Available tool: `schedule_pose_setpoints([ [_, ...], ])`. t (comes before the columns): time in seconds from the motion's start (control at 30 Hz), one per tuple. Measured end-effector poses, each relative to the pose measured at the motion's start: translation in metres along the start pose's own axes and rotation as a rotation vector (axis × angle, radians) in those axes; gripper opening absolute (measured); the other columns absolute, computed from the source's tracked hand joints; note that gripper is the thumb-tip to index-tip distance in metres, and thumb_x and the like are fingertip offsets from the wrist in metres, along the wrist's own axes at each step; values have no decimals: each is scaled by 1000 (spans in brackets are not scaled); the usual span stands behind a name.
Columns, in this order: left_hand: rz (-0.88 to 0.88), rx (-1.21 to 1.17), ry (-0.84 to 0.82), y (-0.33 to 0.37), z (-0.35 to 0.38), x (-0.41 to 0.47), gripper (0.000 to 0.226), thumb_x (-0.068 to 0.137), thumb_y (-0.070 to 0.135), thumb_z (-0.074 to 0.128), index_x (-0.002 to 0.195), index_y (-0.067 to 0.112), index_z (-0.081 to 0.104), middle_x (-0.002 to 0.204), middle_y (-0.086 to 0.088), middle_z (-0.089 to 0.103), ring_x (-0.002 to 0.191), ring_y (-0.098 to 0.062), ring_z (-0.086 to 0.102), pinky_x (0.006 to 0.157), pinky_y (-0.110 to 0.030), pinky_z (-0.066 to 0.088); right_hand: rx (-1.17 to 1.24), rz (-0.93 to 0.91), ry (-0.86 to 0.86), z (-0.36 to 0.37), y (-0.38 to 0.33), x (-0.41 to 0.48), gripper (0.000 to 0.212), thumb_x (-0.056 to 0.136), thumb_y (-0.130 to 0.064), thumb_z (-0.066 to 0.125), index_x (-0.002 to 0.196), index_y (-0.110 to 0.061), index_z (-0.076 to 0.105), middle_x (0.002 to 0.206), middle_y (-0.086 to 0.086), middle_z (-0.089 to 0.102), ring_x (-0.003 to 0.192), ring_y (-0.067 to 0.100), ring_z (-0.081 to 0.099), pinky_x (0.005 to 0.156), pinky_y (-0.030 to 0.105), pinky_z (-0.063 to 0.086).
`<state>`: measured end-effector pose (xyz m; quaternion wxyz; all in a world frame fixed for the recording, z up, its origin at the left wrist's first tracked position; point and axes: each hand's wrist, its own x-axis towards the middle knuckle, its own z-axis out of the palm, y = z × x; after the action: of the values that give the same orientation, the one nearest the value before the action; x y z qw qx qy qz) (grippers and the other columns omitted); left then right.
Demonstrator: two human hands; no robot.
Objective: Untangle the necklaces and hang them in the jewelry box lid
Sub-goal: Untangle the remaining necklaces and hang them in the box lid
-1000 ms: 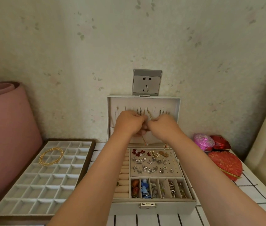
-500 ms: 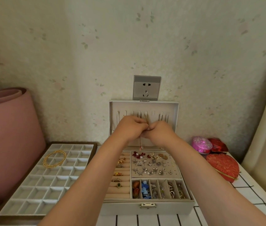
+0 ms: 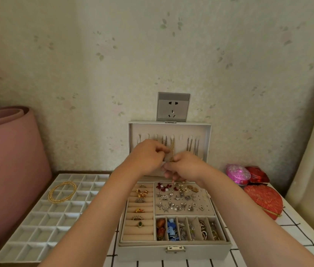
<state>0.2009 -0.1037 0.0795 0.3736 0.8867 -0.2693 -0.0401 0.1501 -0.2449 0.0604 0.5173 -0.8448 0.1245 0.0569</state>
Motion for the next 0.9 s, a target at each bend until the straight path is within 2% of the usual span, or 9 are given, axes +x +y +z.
schedule_pose_setpoints([
  [0.1, 67, 228, 44, -7, 3, -1, 30, 96, 16, 53, 120, 22, 70, 126, 2, 64, 113, -16, 59, 97, -26, 46, -256, 2, -20, -8, 0, 3, 23, 90, -19, 69, 101, 0, 74, 94, 13, 76, 73, 15, 63, 71, 32, 54],
  [0.23, 116, 359, 43, -11, 5, -4, 27, 96, 20, 53, 114, 23, 72, 115, 1, 65, 105, -18, 61, 90, -34, 52, -389, 13, -26, -21, -7, 1, 19, 89, -22, 71, 97, -5, 76, 99, 15, 74, 78, 19, 65, 75, 34, 56],
  [0.33, 139, 416, 20, -13, 7, -6, 26, 96, 24, 52, 113, 25, 72, 111, 2, 67, 100, -18, 62, 85, -36, 54, -220, 39, -13, -29, -13, -3, 17, 92, -15, 69, 101, -1, 72, 95, 22, 73, 74, 29, 72, 65, 35, 63],
  [0.43, 160, 462, 5, -14, 11, -7, 25, 95, 28, 55, 113, 26, 71, 106, 0, 62, 99, -19, 58, 81, -33, 53, -59, -7, 68, -33, -22, -6, 15, 92, -10, 68, 101, 2, 69, 86, 22, 71, 67, 26, 72, 60, 34, 63],
  [0.53, 200, 487, 8, -17, 14, -7, 26, 93, 30, 56, 114, 24, 71, 105, -2, 57, 106, -19, 52, 83, -32, 48, 50, -103, 174, -34, -28, -4, 12, 93, -8, 66, 100, 1, 70, 85, 22, 70, 64, 23, 70, 62, 35, 63],
  [0.67, 233, 512, 31, -18, 14, -6, 26, 92, 32, 57, 112, 26, 71, 103, -1, 60, 107, -19, 51, 84, -30, 44, 134, -185, 259, -28, -29, 2, 13, 96, -9, 62, 98, 1, 70, 87, 23, 71, 64, 20, 69, 65, 34, 63],
  [0.73, 246, 535, 46, -18, 14, -6, 26, 91, 35, 57, 110, 26, 72, 102, -1, 62, 106, -20, 52, 87, -33, 46, 70, -193, 264, -22, -23, 7, 13, 97, -9, 62, 99, 0, 70, 86, 22, 71, 66, 21, 68, 68, 37, 63],
  [0.8, 252, 550, 60, -19, 15, -6, 26, 90, 36, 57, 108, 26, 72, 100, 0, 63, 104, -20, 53, 87, -34, 46, -129, -213, 281, -18, -13, 11, 12, 95, -12, 64, 100, -6, 73, 86, 14, 73, 69, 20, 69, 69, 36, 62],
  [0.9, 259, 554, 80, -20, 16, -6, 25, 90, 38, 56, 108, 28, 71, 100, 2, 63, 103, -19, 53, 83, -31, 41, -441, -270, 312, -16, -4, 13, 14, 89, -18, 72, 102, -19, 76, 99, 0, 74, 79, 8, 66, 78, 26, 55],
])
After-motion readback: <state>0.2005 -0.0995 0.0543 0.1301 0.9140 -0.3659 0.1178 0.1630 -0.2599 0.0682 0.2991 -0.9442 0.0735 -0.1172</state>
